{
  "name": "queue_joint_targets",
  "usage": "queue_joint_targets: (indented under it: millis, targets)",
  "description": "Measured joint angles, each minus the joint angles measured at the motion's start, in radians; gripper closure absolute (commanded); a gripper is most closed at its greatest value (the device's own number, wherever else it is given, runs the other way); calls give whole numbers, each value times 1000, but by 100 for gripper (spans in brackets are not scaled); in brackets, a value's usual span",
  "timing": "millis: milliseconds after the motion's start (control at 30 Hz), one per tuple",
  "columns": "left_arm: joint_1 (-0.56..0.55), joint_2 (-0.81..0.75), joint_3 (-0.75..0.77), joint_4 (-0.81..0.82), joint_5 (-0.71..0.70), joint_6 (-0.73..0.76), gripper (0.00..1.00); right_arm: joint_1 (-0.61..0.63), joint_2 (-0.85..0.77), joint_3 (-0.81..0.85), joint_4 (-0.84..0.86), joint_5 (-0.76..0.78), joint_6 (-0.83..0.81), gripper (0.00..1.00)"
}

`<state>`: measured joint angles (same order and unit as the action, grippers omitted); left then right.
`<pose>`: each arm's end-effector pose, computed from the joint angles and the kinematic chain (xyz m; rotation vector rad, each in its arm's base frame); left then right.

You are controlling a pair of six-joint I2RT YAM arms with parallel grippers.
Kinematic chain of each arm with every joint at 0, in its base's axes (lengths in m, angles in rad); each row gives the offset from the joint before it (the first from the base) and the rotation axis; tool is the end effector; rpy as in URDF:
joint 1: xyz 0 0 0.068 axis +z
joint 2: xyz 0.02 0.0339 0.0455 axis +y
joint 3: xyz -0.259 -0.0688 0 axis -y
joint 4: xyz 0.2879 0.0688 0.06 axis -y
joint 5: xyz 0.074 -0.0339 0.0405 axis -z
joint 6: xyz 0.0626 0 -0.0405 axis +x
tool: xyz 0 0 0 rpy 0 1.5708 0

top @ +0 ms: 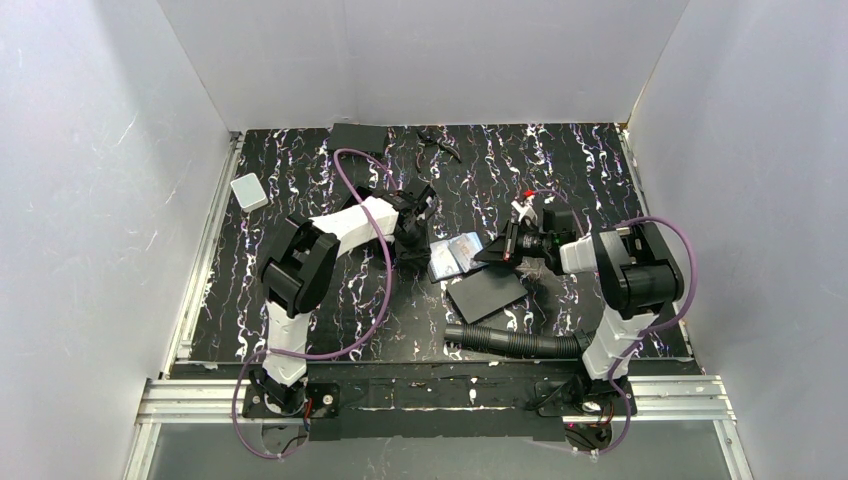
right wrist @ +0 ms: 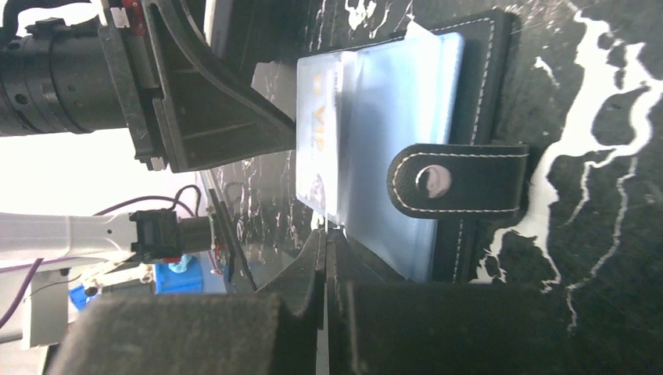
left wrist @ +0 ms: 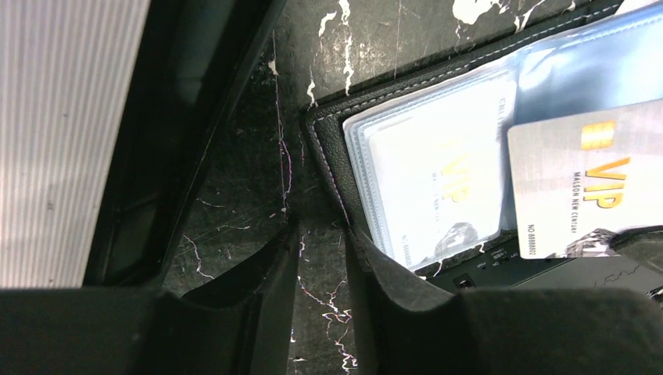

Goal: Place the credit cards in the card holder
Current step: Insert the credit card into the card holder.

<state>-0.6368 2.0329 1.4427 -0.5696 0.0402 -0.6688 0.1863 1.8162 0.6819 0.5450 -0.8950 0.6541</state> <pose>0.3704 -0.2771 0.1098 -0.0332 2.8116 -0.4009 0.3379 0.1134 0.0663 -0.0387 2.2554 1.4338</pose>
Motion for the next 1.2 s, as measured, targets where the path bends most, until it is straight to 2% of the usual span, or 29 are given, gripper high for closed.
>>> queue_joint_targets:
  millis: [133,233,300,433,600,733,900,1200]
  targets:
    - [1,-4,-5,4,0,5,73,6,40,-36,115,-20,73,99]
    - [1,-6,-7,6,1,8,67,6,59,-51,157,-23,104,99]
    - [1,-8,-8,8,4,11,60,6,62,-52,161,-23,104,99]
    - [-1,-22,-10,17,23,30,41,5,54,-49,130,-17,83,99]
    - [0,-41,-15,20,47,79,36,3,12,-21,11,18,15,99]
    - [-6,-70,-15,45,93,97,38,-1,-6,1,-38,35,-19,99]
    - [-22,-81,8,93,124,99,51,-9,-15,3,-81,49,-35,99]
    - [-35,-39,14,235,190,91,62,-23,-20,3,-100,52,-37,99]
